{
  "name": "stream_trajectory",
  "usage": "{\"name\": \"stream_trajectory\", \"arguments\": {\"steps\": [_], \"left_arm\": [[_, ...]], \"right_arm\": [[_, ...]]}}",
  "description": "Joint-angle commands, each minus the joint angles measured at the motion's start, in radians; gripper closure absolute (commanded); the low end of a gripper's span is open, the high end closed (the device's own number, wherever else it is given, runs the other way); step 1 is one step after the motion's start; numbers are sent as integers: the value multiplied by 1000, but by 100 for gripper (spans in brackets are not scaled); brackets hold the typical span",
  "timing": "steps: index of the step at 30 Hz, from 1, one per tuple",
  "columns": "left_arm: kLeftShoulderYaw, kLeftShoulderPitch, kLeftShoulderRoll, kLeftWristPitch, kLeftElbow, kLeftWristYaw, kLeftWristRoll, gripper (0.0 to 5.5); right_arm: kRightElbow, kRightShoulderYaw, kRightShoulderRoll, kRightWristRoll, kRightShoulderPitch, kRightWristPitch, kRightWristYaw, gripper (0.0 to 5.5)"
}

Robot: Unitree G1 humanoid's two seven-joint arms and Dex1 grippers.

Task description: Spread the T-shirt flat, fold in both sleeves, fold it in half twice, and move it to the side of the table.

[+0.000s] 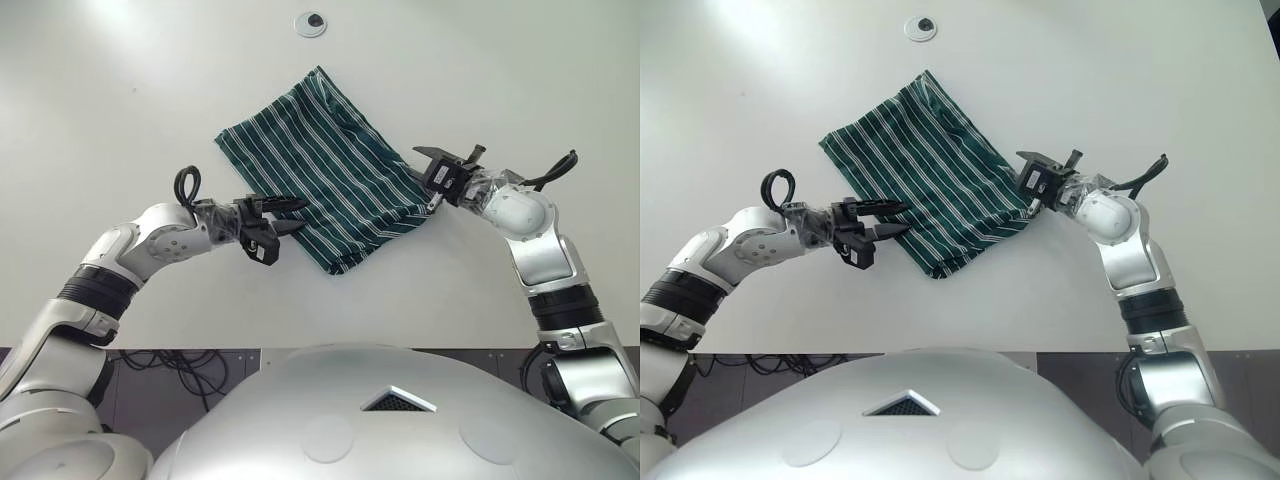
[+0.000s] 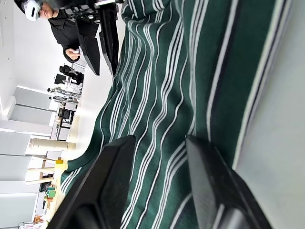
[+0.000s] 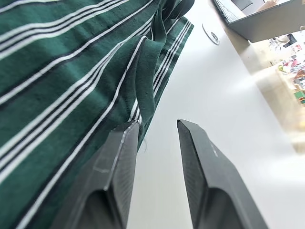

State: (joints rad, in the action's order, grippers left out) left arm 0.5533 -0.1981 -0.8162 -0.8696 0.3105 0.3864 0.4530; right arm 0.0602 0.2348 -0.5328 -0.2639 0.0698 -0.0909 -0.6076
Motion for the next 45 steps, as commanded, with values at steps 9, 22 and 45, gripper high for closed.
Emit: {"name": "stream_trajectory", "arguments": {"steps": [9,22,45], "left_arm": [[-112,-6,-27,40,-9,11,24,361],[-134,-79,-46,31,180,-27,198,361],[-268,84,-173,-92,110,2,-46,361]], "right_arm": [[-21,-33,-30,86,12,-44,-36,404],[-71,149,-132,43,-90,-119,-252,404],[-269,-98,-180,507,-201,11,-349,404]]}}
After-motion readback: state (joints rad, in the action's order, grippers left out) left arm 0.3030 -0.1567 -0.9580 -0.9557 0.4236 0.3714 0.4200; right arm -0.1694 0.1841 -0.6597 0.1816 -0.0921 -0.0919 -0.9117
